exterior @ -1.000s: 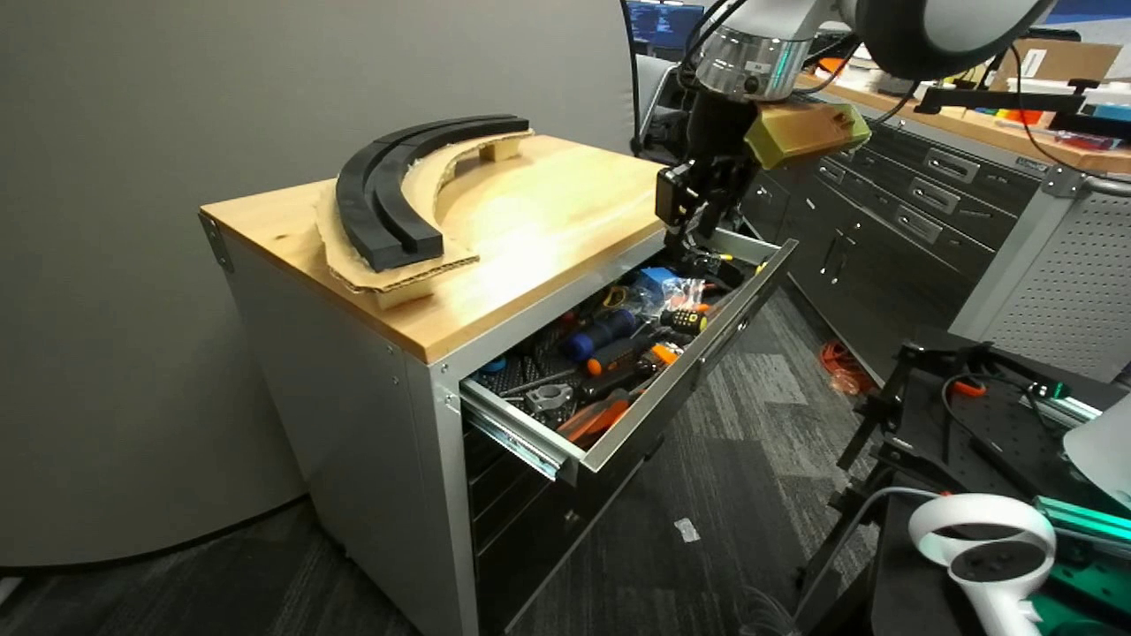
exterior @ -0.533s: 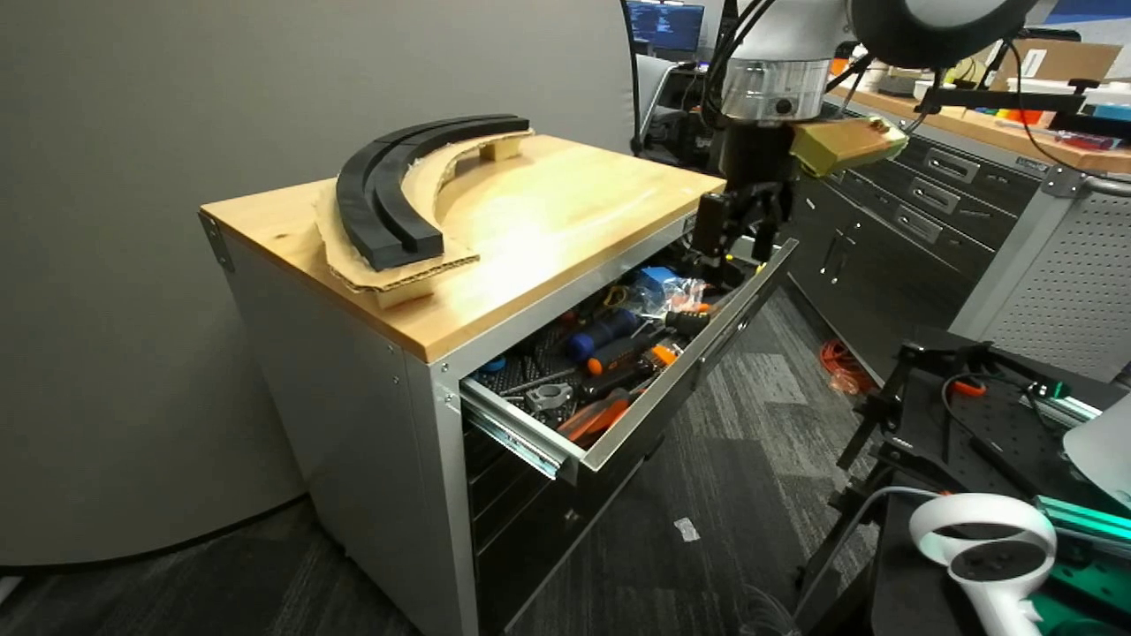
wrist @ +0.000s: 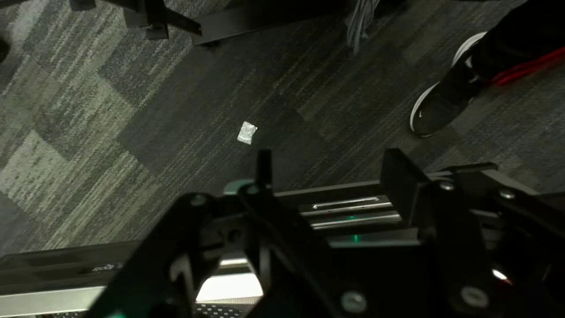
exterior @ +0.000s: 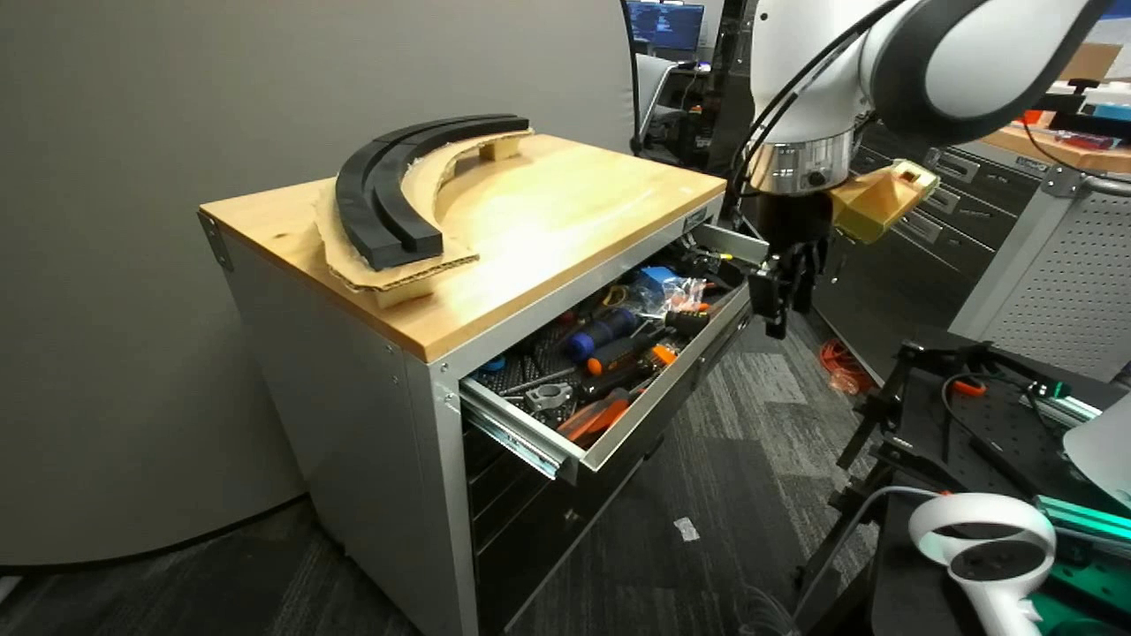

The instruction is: Pick up the black object on the table and put it in the drawer

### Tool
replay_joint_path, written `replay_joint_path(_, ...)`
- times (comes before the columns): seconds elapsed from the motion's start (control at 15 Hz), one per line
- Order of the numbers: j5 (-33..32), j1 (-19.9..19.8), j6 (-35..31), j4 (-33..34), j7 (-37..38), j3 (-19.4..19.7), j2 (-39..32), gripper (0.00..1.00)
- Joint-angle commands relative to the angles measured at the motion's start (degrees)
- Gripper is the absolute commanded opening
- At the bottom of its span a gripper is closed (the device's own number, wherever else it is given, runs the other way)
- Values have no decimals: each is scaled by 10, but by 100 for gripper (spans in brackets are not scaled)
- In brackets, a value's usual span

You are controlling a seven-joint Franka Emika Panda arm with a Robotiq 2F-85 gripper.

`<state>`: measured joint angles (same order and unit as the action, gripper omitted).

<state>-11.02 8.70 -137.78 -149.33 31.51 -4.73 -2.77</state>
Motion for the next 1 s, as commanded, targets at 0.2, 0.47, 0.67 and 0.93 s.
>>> replay_joint_path(0.2,-221,32,-131,2,273,14,-48,11)
replay_joint_path(0.47,-378,81,-128,36,462,65,-57,0)
replay_joint_path(0.67,-470,93,-133,54,601,76,-84,6)
replay_joint_path(0.93,-513,97,-139,94,699,67,-156,5)
